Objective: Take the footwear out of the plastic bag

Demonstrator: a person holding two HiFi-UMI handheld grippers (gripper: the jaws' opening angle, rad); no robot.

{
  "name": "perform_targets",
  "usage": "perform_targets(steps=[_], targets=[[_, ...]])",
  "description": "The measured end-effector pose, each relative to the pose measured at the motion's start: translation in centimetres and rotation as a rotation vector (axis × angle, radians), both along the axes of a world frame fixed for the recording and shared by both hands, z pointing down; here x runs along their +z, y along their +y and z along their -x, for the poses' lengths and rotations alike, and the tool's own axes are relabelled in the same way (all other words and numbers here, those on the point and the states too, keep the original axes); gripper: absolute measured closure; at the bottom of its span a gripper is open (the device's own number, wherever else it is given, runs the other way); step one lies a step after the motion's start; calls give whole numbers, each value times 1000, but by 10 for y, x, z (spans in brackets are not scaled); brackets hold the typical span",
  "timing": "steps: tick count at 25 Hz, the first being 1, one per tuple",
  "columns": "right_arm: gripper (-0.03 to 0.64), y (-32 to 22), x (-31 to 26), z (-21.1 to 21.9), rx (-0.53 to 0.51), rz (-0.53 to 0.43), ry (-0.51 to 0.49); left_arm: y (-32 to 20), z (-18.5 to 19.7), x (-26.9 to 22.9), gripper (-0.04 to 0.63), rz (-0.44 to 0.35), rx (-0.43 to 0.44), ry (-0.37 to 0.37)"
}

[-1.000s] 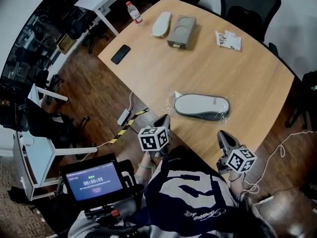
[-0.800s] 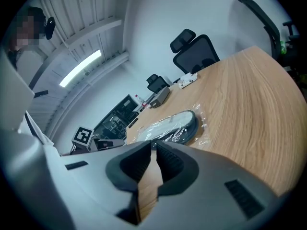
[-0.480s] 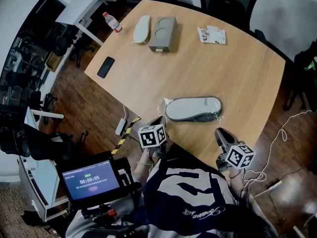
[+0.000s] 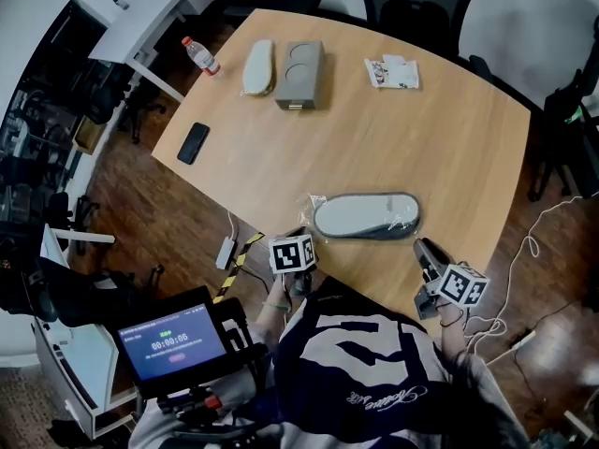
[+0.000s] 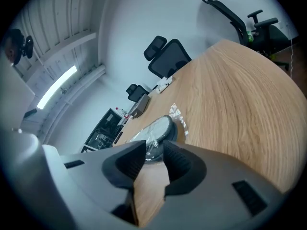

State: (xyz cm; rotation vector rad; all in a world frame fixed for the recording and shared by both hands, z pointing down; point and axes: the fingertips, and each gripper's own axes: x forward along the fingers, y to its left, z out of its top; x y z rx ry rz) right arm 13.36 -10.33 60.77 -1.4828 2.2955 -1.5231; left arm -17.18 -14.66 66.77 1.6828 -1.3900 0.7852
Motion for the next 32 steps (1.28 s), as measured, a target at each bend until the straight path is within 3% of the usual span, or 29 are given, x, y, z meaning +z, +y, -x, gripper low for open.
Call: perform_targets(steps=[5,13,20,29,32], targets=[[503,-13,14,-6,24,65,-50,-10,3,0,594,-4,11,46],[437,-26,37,1,-81,170,-21,-17,3,-1,594,-23,97,24],[437,-33,35,10,-113,224,-90,-23,3,-1,594,-20,137,63],[445,-38,42,4,-36,345,-203,-30,0,0,594,8,171,137],[445,-43,46,12,-40,361,-244,-33,0,-1,594,-3,180,125]])
